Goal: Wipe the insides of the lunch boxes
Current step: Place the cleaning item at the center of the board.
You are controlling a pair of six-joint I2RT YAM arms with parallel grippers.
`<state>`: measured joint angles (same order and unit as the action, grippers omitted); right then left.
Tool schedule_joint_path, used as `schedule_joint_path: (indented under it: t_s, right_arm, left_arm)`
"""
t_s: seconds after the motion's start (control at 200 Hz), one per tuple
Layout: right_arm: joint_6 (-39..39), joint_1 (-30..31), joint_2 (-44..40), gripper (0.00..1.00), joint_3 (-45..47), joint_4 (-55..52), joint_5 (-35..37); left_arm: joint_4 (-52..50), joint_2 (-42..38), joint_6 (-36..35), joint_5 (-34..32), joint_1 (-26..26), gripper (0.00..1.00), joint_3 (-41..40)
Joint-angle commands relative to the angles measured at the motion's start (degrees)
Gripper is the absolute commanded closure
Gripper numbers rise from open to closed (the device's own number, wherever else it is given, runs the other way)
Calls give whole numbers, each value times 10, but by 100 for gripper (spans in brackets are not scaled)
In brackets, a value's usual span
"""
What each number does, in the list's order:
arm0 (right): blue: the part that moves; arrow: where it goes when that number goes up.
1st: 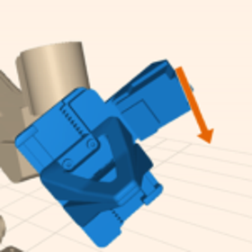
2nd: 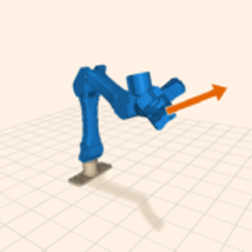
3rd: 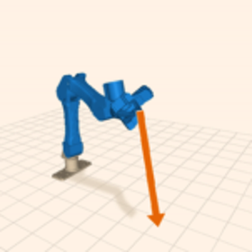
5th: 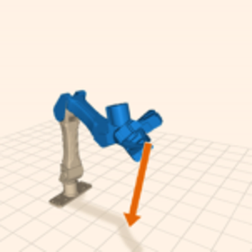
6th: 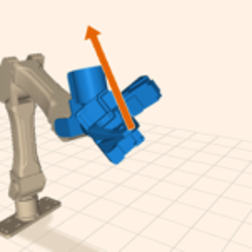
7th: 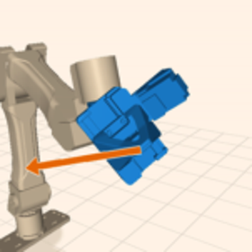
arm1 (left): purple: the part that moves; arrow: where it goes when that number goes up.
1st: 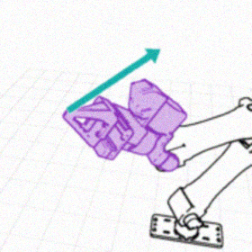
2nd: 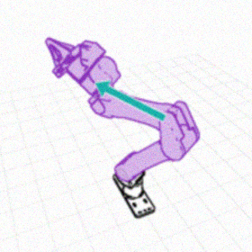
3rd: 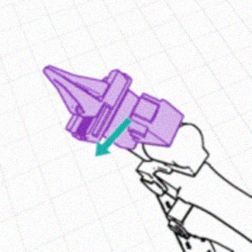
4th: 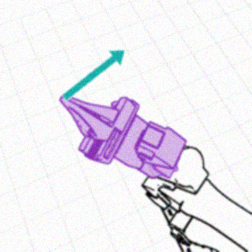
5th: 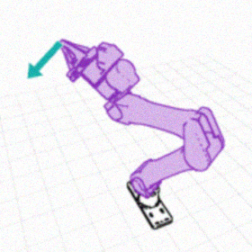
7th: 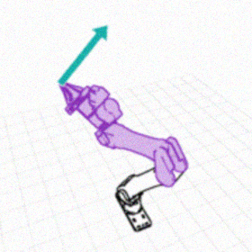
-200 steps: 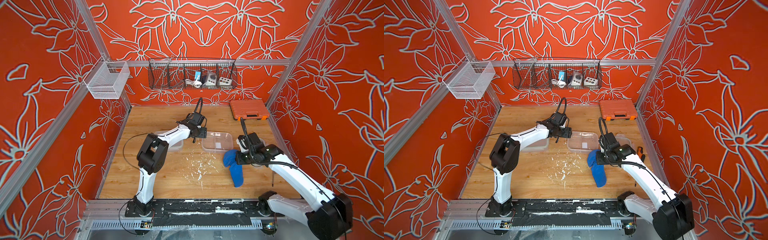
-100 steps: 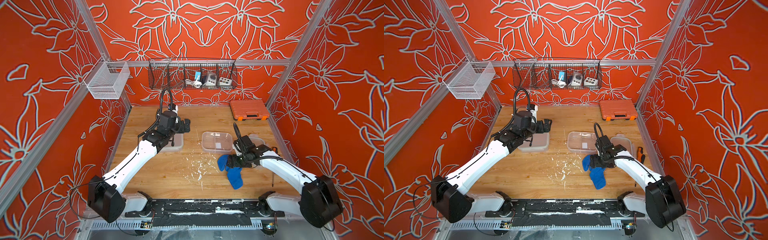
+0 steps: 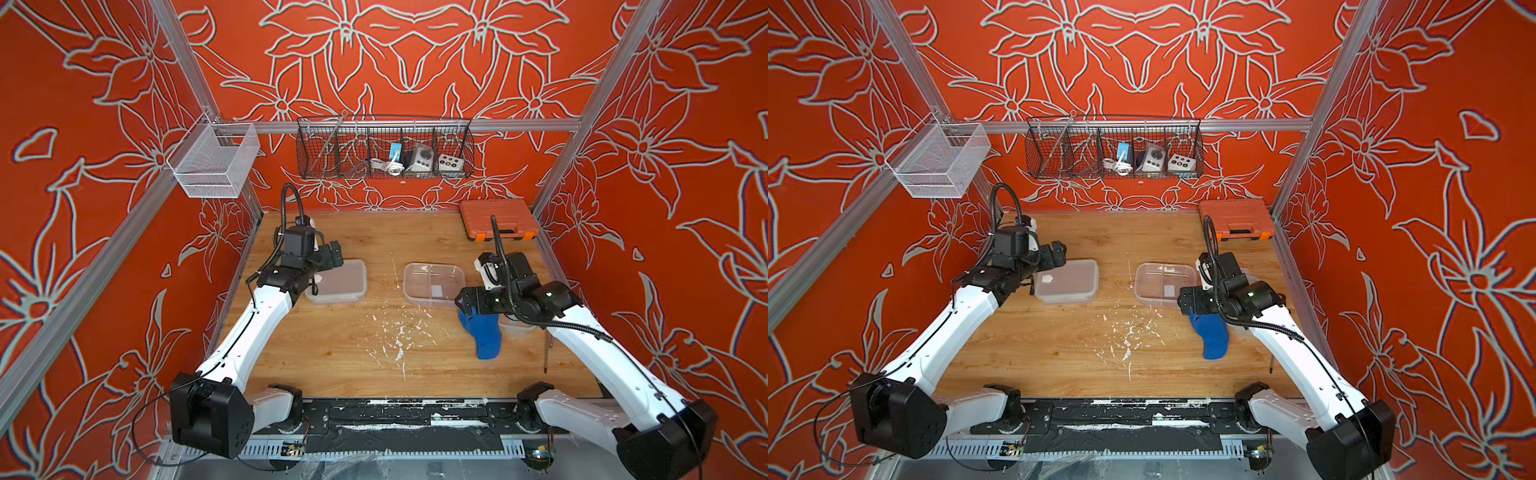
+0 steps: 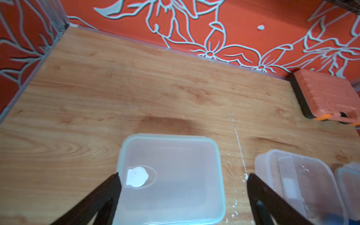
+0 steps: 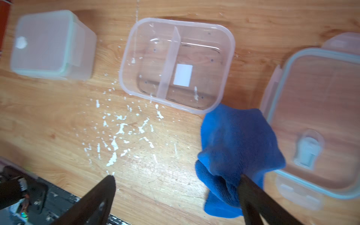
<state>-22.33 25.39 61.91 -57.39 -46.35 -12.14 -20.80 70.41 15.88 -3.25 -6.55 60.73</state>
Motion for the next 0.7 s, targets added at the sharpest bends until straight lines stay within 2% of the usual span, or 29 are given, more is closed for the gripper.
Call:
schedule_joint_path:
  t_s: [0.0,0.11,0.275,0.36,0.47,0.58,0.696]
  right_arm:
    - [-10,1,28,1,-4,-7,-41]
    - [-36,1,36,2,44,38,-129]
    - [-50,-16,11,2,55,60,-176]
    - [-67,-63,16,2,55,77,-213]
    - [-97,-72,29,2,46,103,-251]
    - [-105,-71,31,2,20,108,-264]
    - [-117,-73,26,3,2,106,-289]
  left_arm:
    - [-8,-9,-9,49,6,1,-8]
    - [8,-12,0,58,6,1,-20]
    - [8,-5,-1,77,6,1,-20]
    - [16,-8,0,126,6,2,-26]
    - [35,-29,9,194,-1,6,-51]
    - [64,-82,13,212,-49,7,-104]
    - [143,-149,31,237,-141,7,-185]
